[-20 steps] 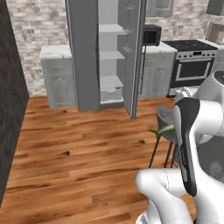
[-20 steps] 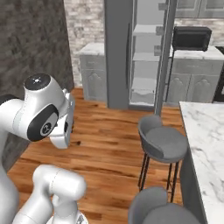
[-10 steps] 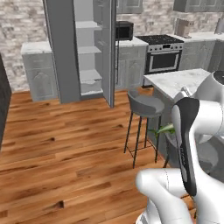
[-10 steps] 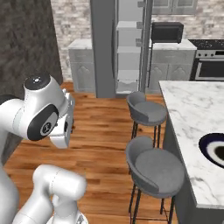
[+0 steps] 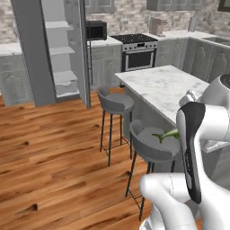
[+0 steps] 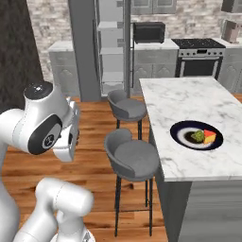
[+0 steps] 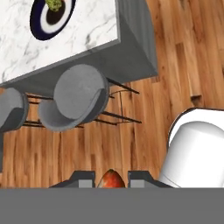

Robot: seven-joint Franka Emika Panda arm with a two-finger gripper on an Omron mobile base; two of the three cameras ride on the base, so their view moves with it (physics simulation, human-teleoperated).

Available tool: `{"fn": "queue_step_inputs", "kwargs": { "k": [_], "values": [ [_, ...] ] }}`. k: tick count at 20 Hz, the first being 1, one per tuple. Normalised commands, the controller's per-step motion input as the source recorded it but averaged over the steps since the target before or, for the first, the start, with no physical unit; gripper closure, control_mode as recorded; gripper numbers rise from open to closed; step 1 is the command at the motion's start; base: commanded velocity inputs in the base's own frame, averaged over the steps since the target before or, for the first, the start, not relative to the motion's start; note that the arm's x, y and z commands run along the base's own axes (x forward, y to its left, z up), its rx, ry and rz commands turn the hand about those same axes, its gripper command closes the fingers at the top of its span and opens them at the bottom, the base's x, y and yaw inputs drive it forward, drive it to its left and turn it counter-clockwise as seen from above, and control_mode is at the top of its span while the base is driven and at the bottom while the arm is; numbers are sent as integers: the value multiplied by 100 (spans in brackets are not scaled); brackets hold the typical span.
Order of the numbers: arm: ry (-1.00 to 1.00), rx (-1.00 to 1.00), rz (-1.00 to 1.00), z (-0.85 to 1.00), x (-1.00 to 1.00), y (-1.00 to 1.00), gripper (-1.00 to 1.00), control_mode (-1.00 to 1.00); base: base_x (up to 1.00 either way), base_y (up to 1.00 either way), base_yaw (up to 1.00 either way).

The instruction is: Take the cheese, fish, and broccoli from the fridge and place them on the plate on the dining counter to create an appetizer plate.

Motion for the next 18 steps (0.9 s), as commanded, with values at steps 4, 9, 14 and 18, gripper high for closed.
{"fn": "queue_step_inputs", "kwargs": {
  "k": [4,9,14,18],
  "values": [
    [0,0,0,0,0,0,100,100,9,-45,-17],
    [0,0,0,0,0,0,100,100,29,-33,-18],
    [0,0,0,0,0,0,100,100,37,-19,-20],
    [0,0,0,0,0,0,100,100,66,0,-25]
  ]
}}
